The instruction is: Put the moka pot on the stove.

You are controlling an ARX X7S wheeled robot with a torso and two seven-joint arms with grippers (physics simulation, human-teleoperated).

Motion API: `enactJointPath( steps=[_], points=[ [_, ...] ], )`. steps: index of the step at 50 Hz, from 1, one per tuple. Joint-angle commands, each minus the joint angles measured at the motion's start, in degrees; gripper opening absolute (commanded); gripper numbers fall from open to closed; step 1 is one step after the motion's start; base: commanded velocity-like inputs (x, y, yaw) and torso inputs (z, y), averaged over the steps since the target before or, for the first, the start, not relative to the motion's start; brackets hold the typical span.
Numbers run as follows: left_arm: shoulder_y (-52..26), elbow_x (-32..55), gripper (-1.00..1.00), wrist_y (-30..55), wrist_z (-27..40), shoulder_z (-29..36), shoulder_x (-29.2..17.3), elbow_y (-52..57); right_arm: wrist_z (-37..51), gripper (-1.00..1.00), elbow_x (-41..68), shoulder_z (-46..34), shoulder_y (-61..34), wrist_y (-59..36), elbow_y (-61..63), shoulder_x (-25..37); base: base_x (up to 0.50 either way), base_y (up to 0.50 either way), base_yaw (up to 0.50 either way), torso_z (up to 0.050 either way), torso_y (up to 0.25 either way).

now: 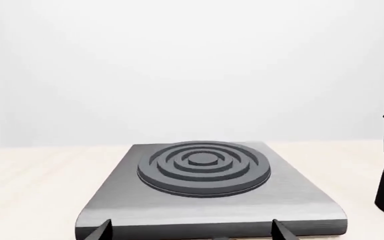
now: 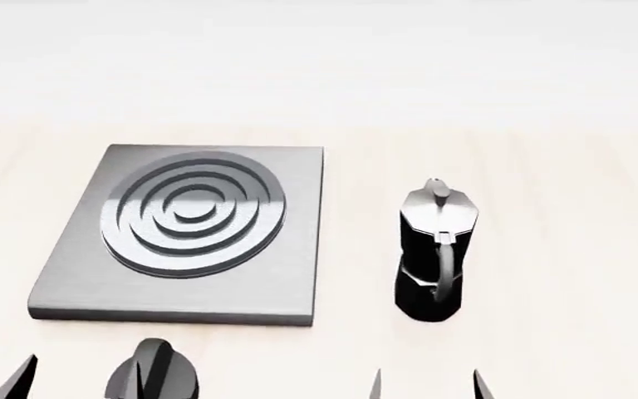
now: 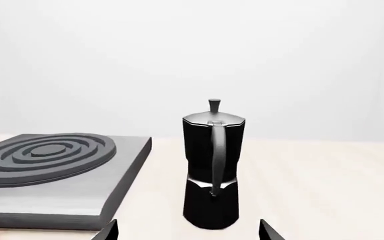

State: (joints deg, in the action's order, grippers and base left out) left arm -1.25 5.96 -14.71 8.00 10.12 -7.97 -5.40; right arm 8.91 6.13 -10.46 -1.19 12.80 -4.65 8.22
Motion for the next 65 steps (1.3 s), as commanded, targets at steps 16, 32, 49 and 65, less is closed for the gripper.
enactJointPath(
  steps=[16,32,49,65],
  points=[
    [-0.1,0.9,1.0,0.5,0.9,1.2,-1.0,0.2,2.1,1.0,-0.1,-1.0,0.0,-2.2,0.8,0.9,0.26,0.0,0.0,0.0,0.0],
    [-0.3,1.1,1.0,0.4,1.5,1.9,-1.5,0.2,0.7,1.0,0.2,-2.5,-0.4,-0.1,0.0,2.0,0.0,0.08,0.0,0.0,0.0],
    [-0.3,1.2,1.0,0.8,2.1,2.6,-2.0,0.3,1.3,1.0,0.9,-2.9,-0.5,0.2,-0.1,2.2,0.0,0.21,0.0,0.0,0.0],
    [-0.4,1.5,1.0,0.9,2.5,3.2,-2.5,0.4,1.8,1.0,1.3,-3.3,-0.6,0.3,-0.1,2.6,0.0,0.21,0.0,0.0,0.0]
  ],
)
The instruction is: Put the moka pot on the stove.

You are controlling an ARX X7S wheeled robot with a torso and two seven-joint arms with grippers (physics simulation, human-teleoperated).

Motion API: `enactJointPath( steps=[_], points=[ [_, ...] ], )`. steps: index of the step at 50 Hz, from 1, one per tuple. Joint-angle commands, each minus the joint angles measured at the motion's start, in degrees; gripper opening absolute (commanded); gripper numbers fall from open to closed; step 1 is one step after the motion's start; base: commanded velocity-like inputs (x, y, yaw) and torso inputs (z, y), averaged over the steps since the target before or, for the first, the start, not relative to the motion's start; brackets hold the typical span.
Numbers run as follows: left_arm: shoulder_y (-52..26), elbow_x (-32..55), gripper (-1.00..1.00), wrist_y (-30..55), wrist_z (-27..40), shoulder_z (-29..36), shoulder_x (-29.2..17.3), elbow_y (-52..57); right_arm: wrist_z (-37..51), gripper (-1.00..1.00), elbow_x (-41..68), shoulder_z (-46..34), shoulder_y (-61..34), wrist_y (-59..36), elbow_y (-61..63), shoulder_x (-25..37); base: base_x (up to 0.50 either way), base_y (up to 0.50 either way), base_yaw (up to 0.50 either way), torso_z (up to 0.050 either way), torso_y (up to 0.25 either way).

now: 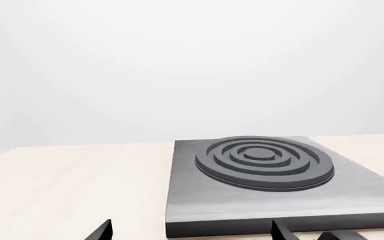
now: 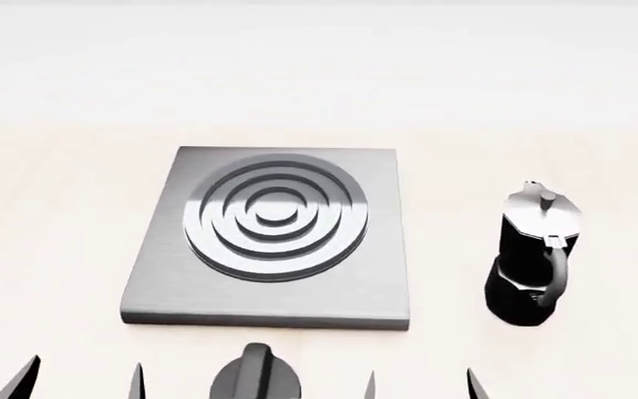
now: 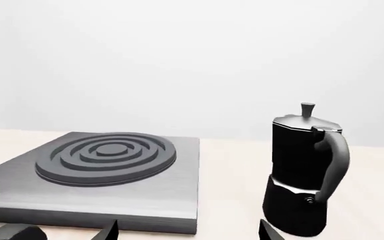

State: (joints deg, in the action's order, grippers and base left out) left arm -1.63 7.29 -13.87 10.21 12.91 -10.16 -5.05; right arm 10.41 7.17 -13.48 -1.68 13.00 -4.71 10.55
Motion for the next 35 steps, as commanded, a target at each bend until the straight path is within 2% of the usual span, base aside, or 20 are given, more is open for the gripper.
enactJointPath(
  steps=[1,22,35],
  points=[
    [-0.1,0.3,1.0,0.2,0.3,0.4,-0.3,0.1,0.3,1.0,0.3,-0.3,-0.1,0.0,0.0,0.3,0.0,0.21,0.0,0.0,0.0],
    [-0.2,0.6,1.0,0.2,0.9,1.1,-0.9,0.1,1.1,1.0,0.7,-0.9,-0.1,-0.5,0.2,0.7,0.0,0.21,0.0,0.0,0.0],
    [-0.2,1.2,1.0,1.3,1.2,1.5,-1.2,0.5,1.5,1.0,1.6,-1.1,-0.1,-1.3,0.5,0.9,0.0,0.0,0.0,0.0,0.0]
  ],
)
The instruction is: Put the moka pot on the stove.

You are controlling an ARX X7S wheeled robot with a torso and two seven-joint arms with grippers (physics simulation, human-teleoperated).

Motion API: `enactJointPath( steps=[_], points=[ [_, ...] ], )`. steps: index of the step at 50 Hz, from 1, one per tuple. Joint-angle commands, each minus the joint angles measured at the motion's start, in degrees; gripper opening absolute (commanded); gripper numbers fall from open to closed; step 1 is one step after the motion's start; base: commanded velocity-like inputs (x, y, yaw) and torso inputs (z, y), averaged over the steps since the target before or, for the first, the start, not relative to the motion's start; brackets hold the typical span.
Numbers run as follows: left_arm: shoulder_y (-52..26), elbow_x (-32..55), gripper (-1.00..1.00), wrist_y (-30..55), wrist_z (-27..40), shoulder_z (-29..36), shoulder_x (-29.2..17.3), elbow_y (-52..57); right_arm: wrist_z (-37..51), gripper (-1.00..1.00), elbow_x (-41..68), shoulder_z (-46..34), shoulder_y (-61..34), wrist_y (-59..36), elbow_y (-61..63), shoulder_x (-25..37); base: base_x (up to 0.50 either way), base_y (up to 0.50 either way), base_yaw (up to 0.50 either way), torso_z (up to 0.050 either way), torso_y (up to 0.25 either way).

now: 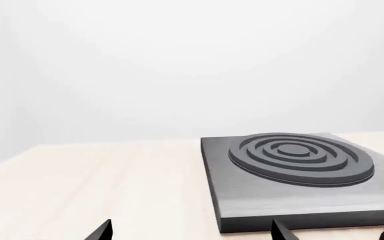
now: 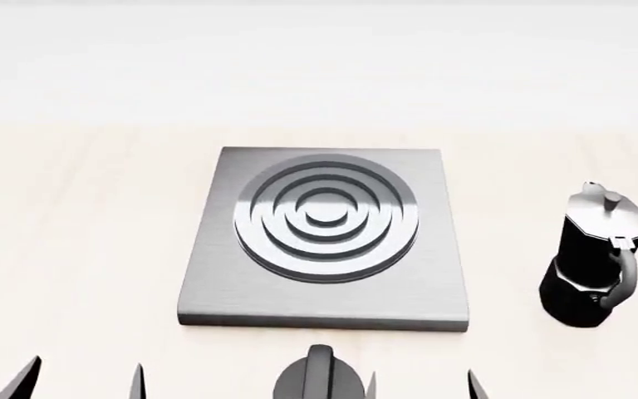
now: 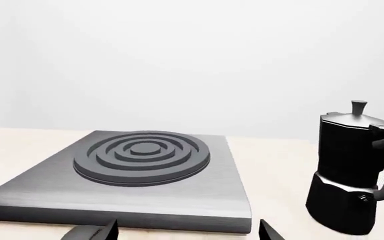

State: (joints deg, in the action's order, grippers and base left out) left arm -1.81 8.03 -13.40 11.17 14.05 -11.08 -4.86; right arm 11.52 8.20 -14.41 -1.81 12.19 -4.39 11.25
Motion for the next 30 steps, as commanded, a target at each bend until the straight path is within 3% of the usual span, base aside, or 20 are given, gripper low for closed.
enactJointPath(
  steps=[1,4,5,6,12,30],
  points=[
    [0.0,0.1,1.0,1.7,0.4,0.5,-0.5,0.7,0.5,1.0,0.6,-0.1,0.0,-0.6,0.2,0.2,0.0,0.0,0.0,0.0,0.0],
    [0.0,0.1,1.0,2.1,0.5,0.6,-0.6,0.8,0.6,1.0,0.8,-0.1,0.0,-0.7,0.3,0.1,0.0,0.0,0.0,0.0,0.0],
    [1.5,-10.3,1.0,4.8,-10.7,-12.5,9.7,1.5,-12.9,1.0,-8.1,12.8,0.7,-3.6,-4.2,-10.3,0.0,0.0,0.0,0.0,0.0],
    [1.4,-9.7,1.0,2.4,-11.2,-12.0,9.4,0.9,-11.6,1.0,-8.2,13.0,1.4,-1.8,0.4,-10.2,0.0,0.0,0.0,0.0,0.0],
    [1.4,-9.2,1.0,2.8,-10.2,-10.8,8.4,1.0,-10.5,1.0,-8.2,11.4,1.1,1.0,-1.8,-8.8,0.0,0.0,0.0,0.0,0.0],
    [1.3,-8.0,1.0,2.8,-8.8,-8.7,6.7,1.0,-5.0,1.0,-14.2,8.9,2.7,-1.5,6.3,-6.6,0.0,0.0,0.0,0.0,0.0]
  ],
)
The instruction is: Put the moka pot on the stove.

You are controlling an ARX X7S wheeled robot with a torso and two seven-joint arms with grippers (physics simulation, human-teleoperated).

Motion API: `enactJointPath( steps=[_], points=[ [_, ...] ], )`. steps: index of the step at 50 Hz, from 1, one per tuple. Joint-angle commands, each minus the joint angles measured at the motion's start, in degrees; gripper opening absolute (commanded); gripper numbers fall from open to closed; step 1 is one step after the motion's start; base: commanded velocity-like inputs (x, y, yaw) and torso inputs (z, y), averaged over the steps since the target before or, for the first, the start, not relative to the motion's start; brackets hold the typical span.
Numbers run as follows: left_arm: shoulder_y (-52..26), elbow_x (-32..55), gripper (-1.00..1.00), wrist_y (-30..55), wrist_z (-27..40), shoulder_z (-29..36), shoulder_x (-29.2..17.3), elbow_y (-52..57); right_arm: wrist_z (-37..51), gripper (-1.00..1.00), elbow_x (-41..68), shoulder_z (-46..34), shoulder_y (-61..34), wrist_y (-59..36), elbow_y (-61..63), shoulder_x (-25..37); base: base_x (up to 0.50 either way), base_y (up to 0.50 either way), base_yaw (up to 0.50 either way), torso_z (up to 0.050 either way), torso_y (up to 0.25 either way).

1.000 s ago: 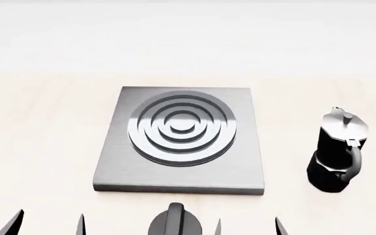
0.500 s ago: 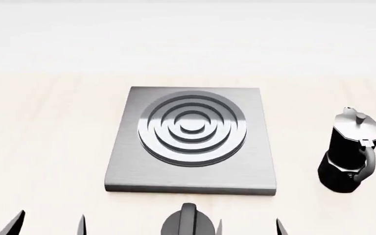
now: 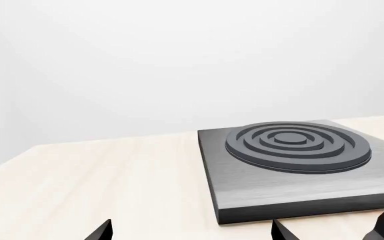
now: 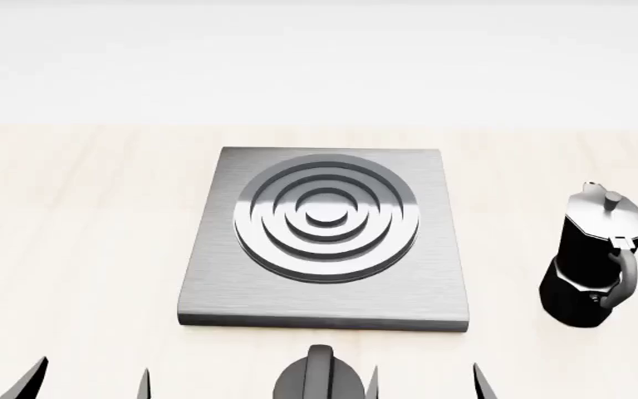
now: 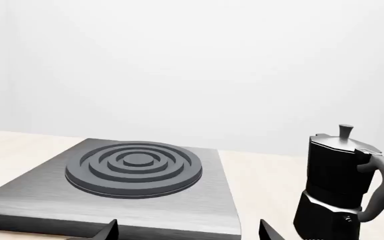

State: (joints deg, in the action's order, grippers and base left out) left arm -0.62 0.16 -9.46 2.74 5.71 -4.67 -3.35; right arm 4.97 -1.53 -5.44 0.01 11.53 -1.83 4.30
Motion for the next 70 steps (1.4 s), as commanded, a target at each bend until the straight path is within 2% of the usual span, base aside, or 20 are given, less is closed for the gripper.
enactJointPath(
  steps=[1,4,5,7,9,13,25,26,31,32,33,34,38,48,59,70],
  points=[
    [0.1,-0.1,1.0,-1.2,-0.3,-0.3,0.3,-0.5,1.7,1.0,-4.6,0.0,1.0,-1.3,4.3,0.5,0.0,0.0,0.0,0.0,0.0],
    [0.0,0.1,1.0,-1.2,0.0,-0.1,0.1,-0.5,2.1,1.0,-5.4,-0.4,1.3,-1.7,5.3,0.9,0.0,0.0,0.0,0.0,0.0],
    [0.0,0.2,1.0,-1.2,0.0,0.0,0.0,-0.5,0.5,1.0,-4.5,0.2,-0.6,-8.7,10.3,1.3,0.0,0.0,0.0,0.0,0.0],
    [0.0,0.4,1.0,-1.1,0.0,0.2,-0.2,-0.4,-5.2,1.0,-2.5,2.7,-16.0,-25.9,26.2,3.8,0.0,0.0,0.0,0.0,0.0],
    [0.0,0.6,1.0,-1.0,0.0,0.4,-0.3,-0.4,-5.1,1.0,-2.6,2.7,-16.3,-40.8,27.1,4.0,0.0,0.0,0.0,0.0,0.0],
    [0.0,0.8,1.0,-0.9,0.4,0.7,-0.5,-0.4,-5.7,1.0,-2.3,3.0,-17.6,-35.8,23.1,5.8,0.0,0.0,0.0,0.0,0.0],
    [-0.1,1.2,1.0,-0.7,1.5,1.6,-1.3,-0.3,-3.2,1.0,-6.3,2.9,-17.9,-39.2,27.0,7.9,0.0,0.0,0.0,0.0,0.0],
    [-0.1,1.3,1.0,-0.7,1.5,1.7,-1.4,-0.3,-4.4,1.0,-6.0,4.0,-24.9,-42.2,23.1,9.4,0.0,0.0,0.0,0.0,0.0],
    [-0.1,1.6,1.0,-0.7,1.7,2.1,-1.7,-0.3,-3.7,1.0,-6.3,5.7,-24.5,-44.4,24.6,10.0,0.0,0.0,0.0,0.0,0.0],
    [-0.1,1.6,1.0,-0.6,1.8,2.1,-1.7,-0.3,-5.7,1.0,-5.6,7.0,-26.5,-47.0,25.1,12.1,0.0,0.0,0.0,0.0,0.0],
    [-0.1,1.7,1.0,-0.6,1.9,2.2,-1.8,-0.3,-6.8,1.0,-3.4,8.5,-28.8,-48.7,26.2,11.4,0.0,0.0,0.0,0.0,0.0],
    [-0.2,1.7,1.0,-0.7,1.9,2.3,-1.8,-0.3,-8.0,1.0,-2.4,10.3,-28.5,-51.3,26.8,12.5,0.0,0.0,0.0,0.0,0.0],
    [-0.2,1.9,1.0,-0.7,2.1,2.5,-2.0,-0.3,-8.8,1.0,0.2,14.6,-27.6,-50.6,25.3,12.9,0.0,0.0,0.0,0.0,0.0],
    [-0.2,2.3,1.0,-0.6,2.7,3.1,-2.5,-0.2,-11.1,1.0,4.0,19.0,-28.6,-52.2,23.4,13.8,0.0,0.0,0.0,0.0,0.0],
    [-0.3,2.7,1.0,-0.4,3.3,3.6,-2.9,-0.2,-15.3,1.0,9.3,22.2,-30.2,-52.7,16.5,13.9,0.0,0.0,0.0,0.0,0.0],
    [-0.4,2.9,1.0,-0.6,3.8,4.2,-3.4,-0.2,-17.3,1.0,9.5,21.2,-32.5,-49.8,5.6,15.3,0.0,0.0,0.0,0.0,0.0]
  ],
)
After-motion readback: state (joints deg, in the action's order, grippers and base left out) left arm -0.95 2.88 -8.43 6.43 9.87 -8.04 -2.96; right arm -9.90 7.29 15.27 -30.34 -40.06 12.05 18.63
